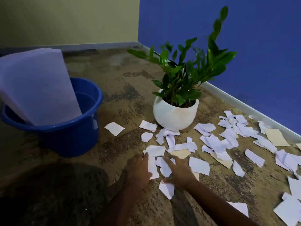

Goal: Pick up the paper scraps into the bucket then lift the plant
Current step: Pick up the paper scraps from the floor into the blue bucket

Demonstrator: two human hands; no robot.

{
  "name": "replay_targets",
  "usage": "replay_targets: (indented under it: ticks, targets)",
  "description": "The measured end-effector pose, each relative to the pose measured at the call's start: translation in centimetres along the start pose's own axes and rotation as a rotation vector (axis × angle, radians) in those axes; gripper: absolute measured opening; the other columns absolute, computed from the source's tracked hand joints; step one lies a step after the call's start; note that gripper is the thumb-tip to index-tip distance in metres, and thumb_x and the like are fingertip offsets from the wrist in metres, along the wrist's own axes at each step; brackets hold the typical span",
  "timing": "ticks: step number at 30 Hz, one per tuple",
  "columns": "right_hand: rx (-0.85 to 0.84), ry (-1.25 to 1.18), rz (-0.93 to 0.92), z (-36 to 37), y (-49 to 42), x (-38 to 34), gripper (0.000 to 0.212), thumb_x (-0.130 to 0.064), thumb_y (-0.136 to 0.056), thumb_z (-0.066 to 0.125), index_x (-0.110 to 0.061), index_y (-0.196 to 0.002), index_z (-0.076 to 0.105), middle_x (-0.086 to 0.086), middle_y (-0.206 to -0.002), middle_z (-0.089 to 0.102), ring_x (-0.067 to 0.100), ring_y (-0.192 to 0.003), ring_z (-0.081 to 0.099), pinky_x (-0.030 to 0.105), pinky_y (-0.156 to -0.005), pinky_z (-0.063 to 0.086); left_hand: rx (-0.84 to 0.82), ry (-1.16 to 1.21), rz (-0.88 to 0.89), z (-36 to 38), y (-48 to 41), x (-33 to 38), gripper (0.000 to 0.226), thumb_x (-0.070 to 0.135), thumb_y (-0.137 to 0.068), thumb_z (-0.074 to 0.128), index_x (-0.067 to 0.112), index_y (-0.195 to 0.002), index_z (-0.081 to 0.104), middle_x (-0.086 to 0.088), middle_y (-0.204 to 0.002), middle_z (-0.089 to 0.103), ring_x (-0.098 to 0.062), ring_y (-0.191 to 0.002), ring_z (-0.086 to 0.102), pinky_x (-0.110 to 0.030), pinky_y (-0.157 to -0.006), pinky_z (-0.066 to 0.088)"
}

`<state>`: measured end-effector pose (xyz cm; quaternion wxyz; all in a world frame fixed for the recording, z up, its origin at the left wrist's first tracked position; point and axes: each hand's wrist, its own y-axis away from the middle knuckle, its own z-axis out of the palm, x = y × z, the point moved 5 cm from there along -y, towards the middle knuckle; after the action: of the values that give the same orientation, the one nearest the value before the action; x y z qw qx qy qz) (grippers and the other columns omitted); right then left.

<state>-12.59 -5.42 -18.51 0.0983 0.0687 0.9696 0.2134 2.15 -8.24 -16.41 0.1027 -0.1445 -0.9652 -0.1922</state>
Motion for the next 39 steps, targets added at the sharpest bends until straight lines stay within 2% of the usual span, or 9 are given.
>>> replay_targets:
  ticks: [4,8,13,17,22,27,31,36,39]
  targets:
    - [0.154,-0.130,0.000,-1.2,-1.2,-1.2,0.066,-0.042,-0.085,0.062,-0.032,-0.142,0.030,0.002,-0.152,0.032,0.024,-0.135,0.036,0.035,-0.108,0.038,0.051,0.110,-0.057,-0.1,-1.2,-0.1,0.078,0.036,-0.087,0.062,0.016,-0.149,0.019,-0.005,-0.156,0.027,-0.023,-0.143,0.029,-0.033,-0.118,0.025]
    - [0.141,-0.331,0.055,-1.5,-2.0,-1.3,0.060,-0.029,-0.086,0.064,-0.025,-0.140,0.037,0.004,-0.143,0.043,0.021,-0.126,0.045,0.026,-0.100,0.042,0.087,0.275,-0.057,-0.1,-1.5,0.3,0.059,0.022,-0.089,0.062,0.015,-0.142,0.037,-0.004,-0.148,0.044,-0.020,-0.137,0.042,-0.028,-0.112,0.035]
    - [0.210,-0.645,0.050,-2.6,-2.1,-0.6,0.031,-0.012,-0.087,0.064,-0.013,-0.118,0.061,0.004,-0.123,0.061,0.010,-0.092,0.052,0.007,-0.066,0.039,0.144,0.382,-0.074,-1.6,-1.9,-0.5,0.046,0.029,-0.092,0.059,0.011,-0.133,0.054,-0.006,-0.141,0.053,-0.021,-0.128,0.052,-0.028,-0.103,0.043]
    - [0.293,-0.935,0.123,-3.8,-2.3,0.7,0.013,-0.007,-0.086,0.064,-0.012,-0.098,0.067,0.000,-0.098,0.062,0.016,-0.092,0.054,0.018,-0.066,0.042,0.204,0.483,-0.083,-3.1,-3.1,-1.2,0.047,0.031,-0.089,0.062,0.006,-0.128,0.057,-0.007,-0.139,0.048,-0.019,-0.125,0.049,-0.026,-0.097,0.044]
    - [0.405,-1.050,0.219,-5.0,-3.2,1.7,0.029,-0.008,-0.086,0.064,-0.002,-0.115,0.061,0.001,-0.105,0.056,0.019,-0.100,0.050,0.024,-0.074,0.042,0.124,0.432,0.000,-3.3,-4.7,0.2,0.044,0.027,-0.088,0.064,0.003,-0.124,0.058,-0.006,-0.149,0.036,-0.020,-0.133,0.043,-0.027,-0.104,0.040]
    - [0.494,-1.064,0.331,-5.2,-3.6,4.1,0.038,-0.008,-0.087,0.063,0.002,-0.123,0.058,0.016,-0.122,0.062,0.018,-0.094,0.049,0.028,-0.078,0.037,0.074,0.411,0.007,-2.3,-5.6,1.7,0.036,0.023,-0.087,0.065,0.004,-0.118,0.060,-0.009,-0.135,0.049,-0.020,-0.120,0.053,-0.026,-0.099,0.044]
    - [0.482,-1.114,0.379,-4.6,-3.6,5.4,0.037,-0.005,-0.086,0.064,0.007,-0.120,0.059,0.009,-0.096,0.054,0.019,-0.089,0.046,0.023,-0.062,0.038,0.112,0.448,-0.033,-1.4,-5.9,2.1,0.027,0.017,-0.087,0.065,0.008,-0.113,0.063,-0.007,-0.136,0.052,-0.021,-0.123,0.052,-0.025,-0.098,0.045]
    - [0.344,-1.352,0.390,-3.8,-3.0,3.5,0.009,-0.006,-0.085,0.065,-0.003,-0.094,0.067,0.008,-0.087,0.061,0.016,-0.072,0.053,0.022,-0.057,0.042,0.132,0.761,-0.159,-1.0,-5.5,1.2,0.027,0.008,-0.084,0.068,0.006,-0.109,0.060,-0.011,-0.124,0.061,-0.024,-0.113,0.057,-0.026,-0.088,0.046]
    - [0.229,-1.532,0.348,-3.6,-2.8,1.3,0.005,-0.002,-0.086,0.063,-0.003,-0.090,0.065,0.018,-0.099,0.067,0.025,-0.089,0.065,0.024,-0.068,0.054,0.112,1.097,-0.259,-1.4,-4.9,0.8,0.031,0.001,-0.083,0.068,0.008,-0.108,0.051,-0.015,-0.127,0.057,-0.027,-0.116,0.054,-0.030,-0.092,0.045]
